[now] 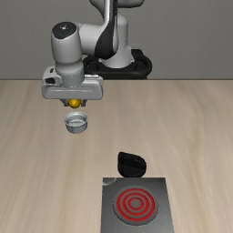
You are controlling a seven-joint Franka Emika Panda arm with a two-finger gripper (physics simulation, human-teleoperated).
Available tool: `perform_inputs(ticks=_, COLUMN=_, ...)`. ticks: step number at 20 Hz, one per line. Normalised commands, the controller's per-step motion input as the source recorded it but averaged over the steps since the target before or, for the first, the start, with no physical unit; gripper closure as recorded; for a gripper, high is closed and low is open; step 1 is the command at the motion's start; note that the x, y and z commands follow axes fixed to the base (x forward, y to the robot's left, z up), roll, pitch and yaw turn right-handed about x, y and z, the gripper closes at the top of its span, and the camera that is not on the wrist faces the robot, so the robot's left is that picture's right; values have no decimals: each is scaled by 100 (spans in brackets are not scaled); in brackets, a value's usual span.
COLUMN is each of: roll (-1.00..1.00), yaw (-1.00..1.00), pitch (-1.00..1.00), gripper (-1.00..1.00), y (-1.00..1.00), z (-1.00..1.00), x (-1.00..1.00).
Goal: Pick up the lemon and place it on the ramekin with the stove turned on
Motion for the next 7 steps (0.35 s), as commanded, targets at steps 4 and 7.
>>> perform_inputs(ticks=4, roll=0, yaw=0, pitch=0, gripper=-100, y=0, z=0, x=0)
perform_inputs(ticks=7, roll=0, yaw=0, pitch=0, gripper=-100, y=0, z=0, x=0)
